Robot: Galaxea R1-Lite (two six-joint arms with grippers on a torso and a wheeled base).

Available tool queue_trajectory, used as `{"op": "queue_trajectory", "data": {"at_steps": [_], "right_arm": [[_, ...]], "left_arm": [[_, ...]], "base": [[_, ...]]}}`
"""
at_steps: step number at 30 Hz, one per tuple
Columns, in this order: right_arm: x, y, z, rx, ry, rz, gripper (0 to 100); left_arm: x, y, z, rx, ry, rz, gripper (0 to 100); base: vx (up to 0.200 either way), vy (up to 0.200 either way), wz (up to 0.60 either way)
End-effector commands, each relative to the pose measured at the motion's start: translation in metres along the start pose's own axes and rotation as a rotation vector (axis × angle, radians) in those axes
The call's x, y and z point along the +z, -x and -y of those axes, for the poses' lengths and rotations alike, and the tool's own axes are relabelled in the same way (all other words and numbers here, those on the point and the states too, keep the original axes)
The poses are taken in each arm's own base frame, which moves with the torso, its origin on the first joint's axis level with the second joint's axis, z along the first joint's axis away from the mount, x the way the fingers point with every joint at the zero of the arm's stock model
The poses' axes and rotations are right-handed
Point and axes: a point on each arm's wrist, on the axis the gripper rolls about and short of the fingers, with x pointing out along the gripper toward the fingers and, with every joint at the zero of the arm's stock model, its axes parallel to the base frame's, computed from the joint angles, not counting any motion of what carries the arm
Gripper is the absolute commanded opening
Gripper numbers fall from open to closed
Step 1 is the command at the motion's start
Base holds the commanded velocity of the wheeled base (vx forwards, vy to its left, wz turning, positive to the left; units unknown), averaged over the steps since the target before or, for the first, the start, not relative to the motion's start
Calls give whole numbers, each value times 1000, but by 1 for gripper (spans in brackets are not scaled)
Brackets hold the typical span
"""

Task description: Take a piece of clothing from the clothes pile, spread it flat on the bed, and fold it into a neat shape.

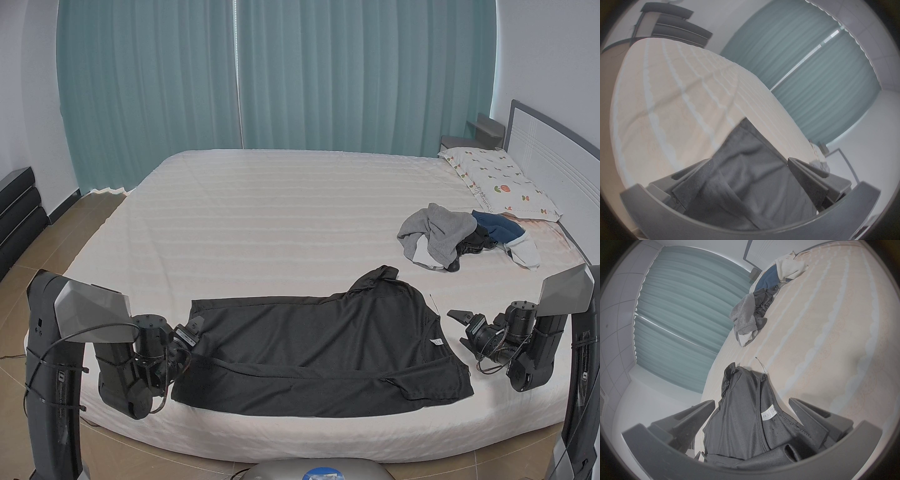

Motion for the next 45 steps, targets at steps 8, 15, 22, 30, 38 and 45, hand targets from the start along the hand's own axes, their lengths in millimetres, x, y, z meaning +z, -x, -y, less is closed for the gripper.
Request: {"op": "queue_trajectory", "data": {"at_steps": [8, 15, 22, 30, 38, 45], "right_arm": [[-1, 0, 1, 11, 6, 7, 100], [-1, 0, 1, 9, 5, 4, 100], [-1, 0, 1, 9, 11, 4, 100], [-1, 0, 1, 9, 11, 4, 100], [-2, 0, 1, 10, 13, 3, 100], [-2, 0, 1, 10, 13, 3, 100]], "left_arm": [[52, 9, 10, -31, 45, 62, 100], [50, 14, 21, -105, -112, -143, 100], [19, -6, -16, -58, -309, -306, 100], [11, -6, -24, -46, -368, -328, 100], [10, -3, -23, -43, -368, -332, 100], [13, -2, -21, -38, -366, -312, 100]], "base": [[0, 0, 0], [0, 0, 0], [0, 0, 0], [0, 0, 0], [0, 0, 0], [0, 0, 0]]}}
